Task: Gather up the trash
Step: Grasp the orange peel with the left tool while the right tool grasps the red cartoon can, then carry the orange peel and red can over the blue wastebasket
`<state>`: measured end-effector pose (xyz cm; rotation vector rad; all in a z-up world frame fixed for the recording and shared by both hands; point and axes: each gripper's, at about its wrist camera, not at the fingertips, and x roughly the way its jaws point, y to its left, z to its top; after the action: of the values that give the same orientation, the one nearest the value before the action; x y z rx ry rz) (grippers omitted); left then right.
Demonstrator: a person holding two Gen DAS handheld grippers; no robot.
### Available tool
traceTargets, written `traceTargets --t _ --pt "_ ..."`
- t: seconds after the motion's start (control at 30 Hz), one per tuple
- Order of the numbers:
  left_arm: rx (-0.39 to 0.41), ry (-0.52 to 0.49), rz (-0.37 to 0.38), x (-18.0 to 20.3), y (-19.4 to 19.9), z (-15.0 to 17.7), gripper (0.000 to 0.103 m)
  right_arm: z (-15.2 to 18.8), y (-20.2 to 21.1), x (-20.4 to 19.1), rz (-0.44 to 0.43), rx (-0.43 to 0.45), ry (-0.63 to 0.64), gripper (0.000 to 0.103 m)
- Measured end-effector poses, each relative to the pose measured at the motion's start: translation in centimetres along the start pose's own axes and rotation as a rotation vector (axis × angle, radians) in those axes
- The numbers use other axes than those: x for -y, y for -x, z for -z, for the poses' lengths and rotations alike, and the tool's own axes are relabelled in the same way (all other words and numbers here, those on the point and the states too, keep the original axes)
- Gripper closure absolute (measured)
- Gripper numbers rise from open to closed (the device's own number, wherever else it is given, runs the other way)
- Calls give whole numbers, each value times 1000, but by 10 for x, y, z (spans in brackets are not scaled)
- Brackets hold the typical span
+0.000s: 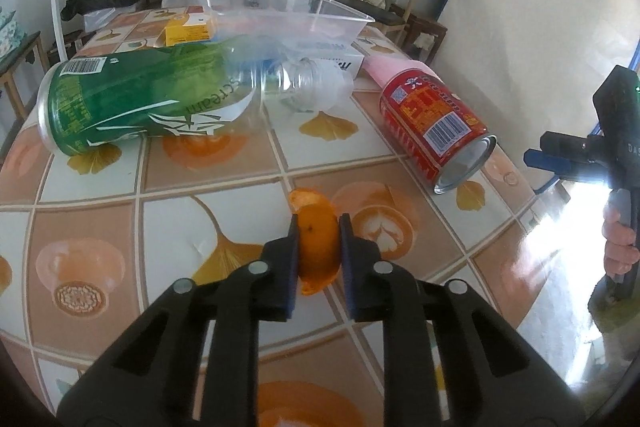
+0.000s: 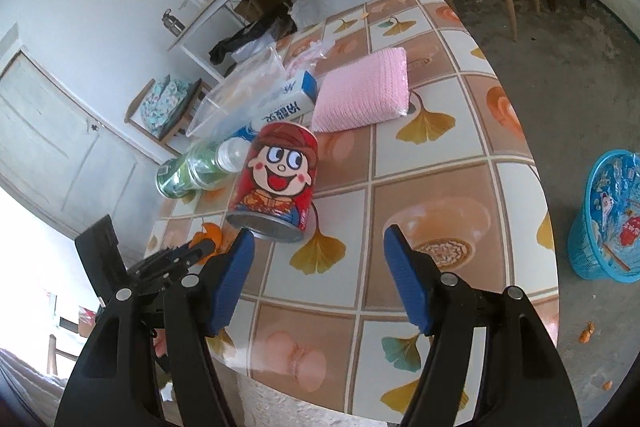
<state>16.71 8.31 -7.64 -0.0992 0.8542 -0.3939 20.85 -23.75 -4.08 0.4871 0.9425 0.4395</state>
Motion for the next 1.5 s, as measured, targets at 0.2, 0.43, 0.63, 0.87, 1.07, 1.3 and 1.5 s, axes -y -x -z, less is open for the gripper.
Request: traceTargets --t 0.2,0.43,0.63,0.87,1.07,1.3,1.5 --pt "8 33 30 -2 10 6 89 -11 -8 -11 -21 2 3 37" --pt "36 37 55 5 24 9 89 -34 -39 -20 -56 -51 -51 28" --pt "60 42 69 10 32 9 89 -51 -79 -28 -35 -167 -66 27" --pt "76 63 85 9 36 10 89 -57 -107 -37 -8 -246 -37 27" --pt "104 76 96 8 44 13 89 -54 -124 -38 16 -292 -52 30" --pt "134 86 105 4 58 16 89 -49 -123 -33 26 -287 -117 38" --pt "150 98 114 0 67 18 89 -40 -110 -30 14 -263 -166 38"
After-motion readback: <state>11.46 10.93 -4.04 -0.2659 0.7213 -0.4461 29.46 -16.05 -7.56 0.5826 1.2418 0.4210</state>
